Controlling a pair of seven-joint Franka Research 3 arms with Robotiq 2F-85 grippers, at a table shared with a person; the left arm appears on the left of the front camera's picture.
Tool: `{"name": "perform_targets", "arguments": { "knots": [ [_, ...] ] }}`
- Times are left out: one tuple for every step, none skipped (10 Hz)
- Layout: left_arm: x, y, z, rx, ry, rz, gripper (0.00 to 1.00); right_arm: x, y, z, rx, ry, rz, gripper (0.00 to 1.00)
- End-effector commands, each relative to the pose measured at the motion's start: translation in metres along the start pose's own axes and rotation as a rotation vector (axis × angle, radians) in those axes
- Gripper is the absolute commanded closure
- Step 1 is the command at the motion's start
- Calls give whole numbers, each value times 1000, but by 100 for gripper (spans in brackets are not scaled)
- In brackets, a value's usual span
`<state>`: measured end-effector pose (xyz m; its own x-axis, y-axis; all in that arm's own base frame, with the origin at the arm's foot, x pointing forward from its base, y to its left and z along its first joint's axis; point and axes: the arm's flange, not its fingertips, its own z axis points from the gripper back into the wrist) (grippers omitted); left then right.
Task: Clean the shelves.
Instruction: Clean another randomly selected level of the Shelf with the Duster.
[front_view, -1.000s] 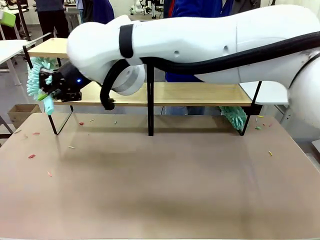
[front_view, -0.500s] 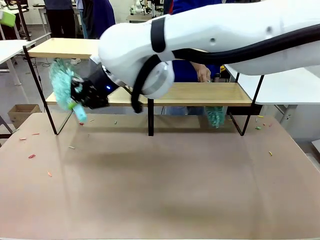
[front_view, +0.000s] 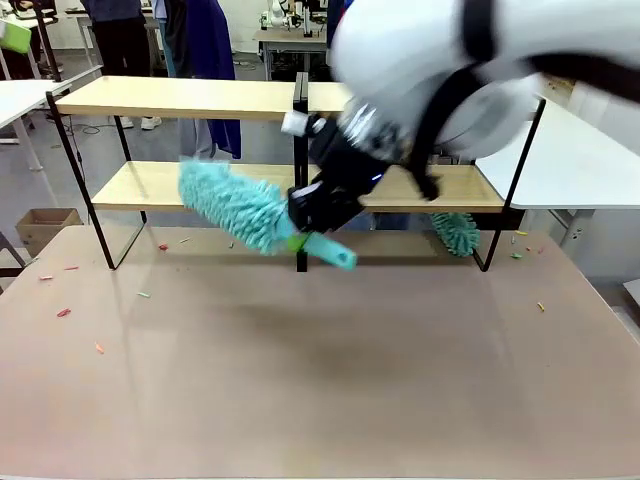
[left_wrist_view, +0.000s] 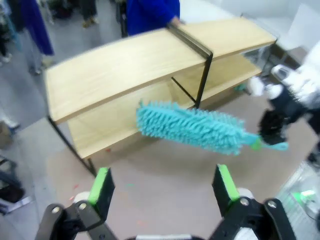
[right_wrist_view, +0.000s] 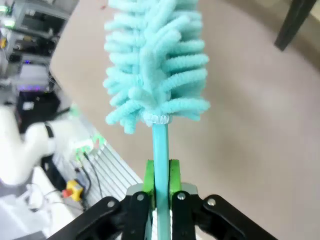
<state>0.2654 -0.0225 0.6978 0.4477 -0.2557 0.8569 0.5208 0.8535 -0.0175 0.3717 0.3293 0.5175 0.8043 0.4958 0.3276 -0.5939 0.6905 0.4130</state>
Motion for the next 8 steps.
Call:
{"name": "perform_targets", "arguments": {
  "knots": [
    [0,1,0,-15,-6,1,0,21,-5,-43,-22,45,-61,87],
    [0,1,0,-15,-6,1,0,21,-5,-43,-22,45,-61,87],
    [0,1,0,-15,-6,1,0,-9,4,11,-1,-4,7,87],
    [0,1,0,-15,-6,1,0,-3,5,7,0,24,26,87],
    [0,1,0,-15,-6,1,0,-2,5,12,34,25,54,87],
    [0,1,0,-15,-6,1,0,-3,1,25,52,18,84,87],
    [0,1,0,-15,-6,1,0,-5,-4,43,37,25,121,87],
    [0,1,0,-15,-6,1,0,-9,-5,78,58,14,200,87]
  ]
}}
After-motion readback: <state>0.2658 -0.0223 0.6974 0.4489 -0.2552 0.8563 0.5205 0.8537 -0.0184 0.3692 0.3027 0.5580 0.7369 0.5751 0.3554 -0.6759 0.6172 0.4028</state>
